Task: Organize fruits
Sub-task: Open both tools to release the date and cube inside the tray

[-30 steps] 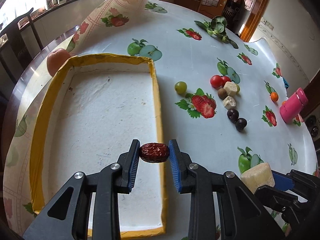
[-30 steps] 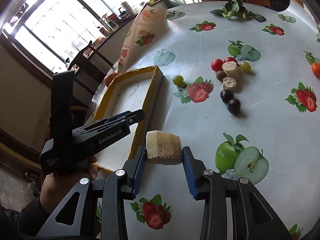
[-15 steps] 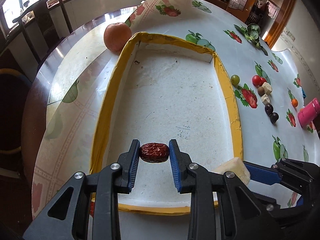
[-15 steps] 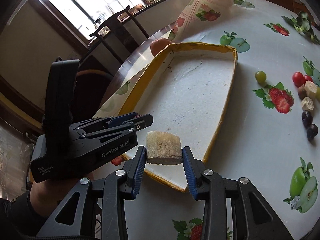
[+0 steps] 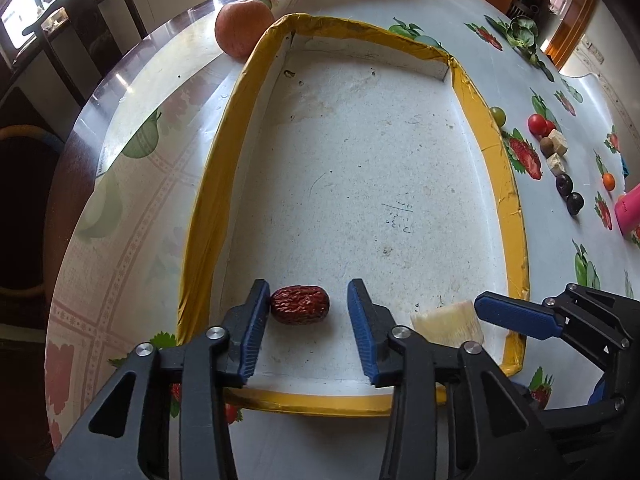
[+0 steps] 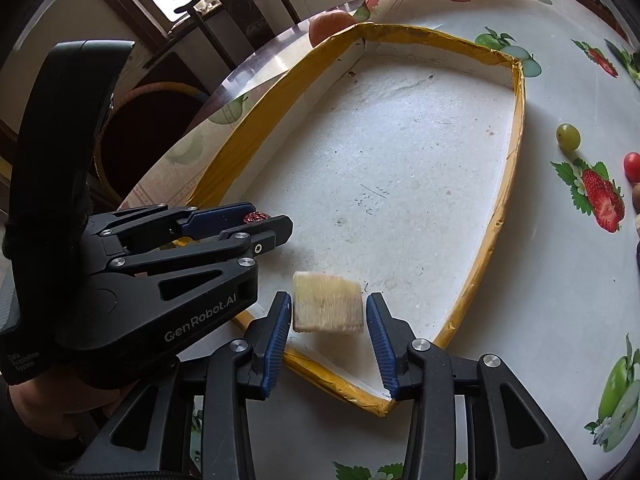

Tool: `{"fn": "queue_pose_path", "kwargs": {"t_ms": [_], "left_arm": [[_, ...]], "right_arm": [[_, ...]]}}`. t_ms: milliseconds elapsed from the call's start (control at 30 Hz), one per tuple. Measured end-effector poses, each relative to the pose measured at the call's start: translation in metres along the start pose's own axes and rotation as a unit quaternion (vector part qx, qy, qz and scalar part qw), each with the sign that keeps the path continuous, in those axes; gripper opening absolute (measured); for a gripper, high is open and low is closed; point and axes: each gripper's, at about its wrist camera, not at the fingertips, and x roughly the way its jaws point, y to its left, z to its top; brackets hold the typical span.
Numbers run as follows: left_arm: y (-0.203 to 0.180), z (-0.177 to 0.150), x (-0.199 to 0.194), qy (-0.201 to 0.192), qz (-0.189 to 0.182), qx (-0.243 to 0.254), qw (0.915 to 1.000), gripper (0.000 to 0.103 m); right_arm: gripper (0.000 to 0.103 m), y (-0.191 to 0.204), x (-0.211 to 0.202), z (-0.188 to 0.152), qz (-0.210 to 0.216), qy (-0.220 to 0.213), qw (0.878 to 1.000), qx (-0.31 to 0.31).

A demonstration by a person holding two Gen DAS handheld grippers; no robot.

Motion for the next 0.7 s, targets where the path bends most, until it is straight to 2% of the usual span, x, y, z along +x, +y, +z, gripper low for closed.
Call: {"fn": "queue_pose_path", "kwargs": {"t_ms": [100,333,533,700], "left_arm": [[0.002,0.000,-0.010,-0.015,-0.003,-0.005,0.9999,0.055],[-0.013,0.002,-0.022,-0.022,-0.015,0.001,0.9996,0.055],[-0.058,0.008,-0.032,-0.026,-0.043,0.036,0.9981,0.055],[-0.103,0.010,-0.039,-0.033,-0.069,0.071,0.9945,0.055]], "right_arm": [[0.055,-0.002,-0.011,-0.002,-0.001,-0.011,1.000,0.001],[0.055,-0.020,-0.056,-0.018,0.009,-0.053,0.998,0.028],[0.055,-0.064,-0.089,-0.044,-0.010,-0.080,0.992,0.093],[0.055,-0.111,-0.112,-0.071,-0.041,-0.099,0.981,0.159]]}}
